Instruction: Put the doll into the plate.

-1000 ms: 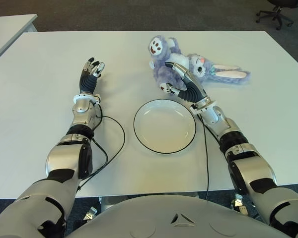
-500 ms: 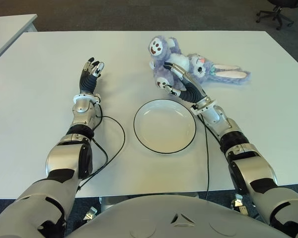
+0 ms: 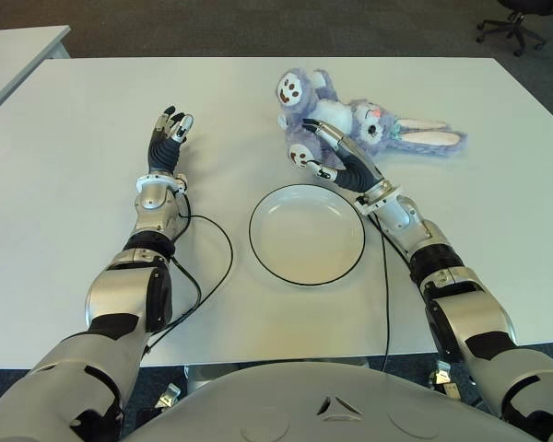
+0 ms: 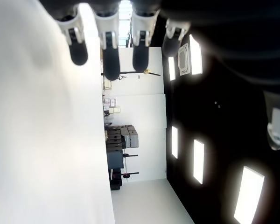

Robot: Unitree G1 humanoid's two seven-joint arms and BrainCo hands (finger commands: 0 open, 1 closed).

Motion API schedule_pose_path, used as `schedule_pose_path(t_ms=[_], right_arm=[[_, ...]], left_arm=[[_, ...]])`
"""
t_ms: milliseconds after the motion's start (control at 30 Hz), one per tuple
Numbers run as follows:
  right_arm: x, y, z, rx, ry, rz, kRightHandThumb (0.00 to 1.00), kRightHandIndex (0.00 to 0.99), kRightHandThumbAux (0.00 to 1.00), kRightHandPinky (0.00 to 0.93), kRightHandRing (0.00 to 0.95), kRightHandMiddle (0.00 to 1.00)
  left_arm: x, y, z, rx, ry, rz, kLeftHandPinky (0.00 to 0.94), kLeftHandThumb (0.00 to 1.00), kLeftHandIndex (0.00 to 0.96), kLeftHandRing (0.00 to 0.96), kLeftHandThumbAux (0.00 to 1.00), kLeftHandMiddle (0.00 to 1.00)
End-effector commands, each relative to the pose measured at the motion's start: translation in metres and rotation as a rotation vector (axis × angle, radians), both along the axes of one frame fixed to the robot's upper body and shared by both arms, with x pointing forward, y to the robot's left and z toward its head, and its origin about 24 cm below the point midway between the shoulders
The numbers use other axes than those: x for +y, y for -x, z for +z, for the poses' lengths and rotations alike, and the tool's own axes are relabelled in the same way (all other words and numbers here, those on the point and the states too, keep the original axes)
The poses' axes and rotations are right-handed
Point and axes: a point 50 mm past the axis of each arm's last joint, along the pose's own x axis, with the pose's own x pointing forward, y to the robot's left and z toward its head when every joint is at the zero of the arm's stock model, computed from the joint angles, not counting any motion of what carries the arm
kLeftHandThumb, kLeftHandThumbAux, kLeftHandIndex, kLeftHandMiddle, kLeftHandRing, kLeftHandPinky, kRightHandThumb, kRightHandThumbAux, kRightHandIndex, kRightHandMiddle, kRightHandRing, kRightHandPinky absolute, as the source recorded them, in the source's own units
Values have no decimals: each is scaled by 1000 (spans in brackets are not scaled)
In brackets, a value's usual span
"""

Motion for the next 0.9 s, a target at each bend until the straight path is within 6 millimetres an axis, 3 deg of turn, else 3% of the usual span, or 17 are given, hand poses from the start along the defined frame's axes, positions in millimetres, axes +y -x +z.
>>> schedule_pose_path(t_ms=[33,367,900], right_arm=[[-20,112,-139,605,2,-118,430,0,186,0,0,0],[-21,114,-137,605,-8,-101,401,0,177,0,0,0],[-14,114,-137,591,-59,-141,474,0,244,0,0,0]], left_arm=[[-6,31,-51,197,74,10,117,0,0,160,414,140],[-5,31,-51,198,75,6,135,0,0,151,407,129],[-6,30,-51,204,72,11,97,0,0,151,393,135]])
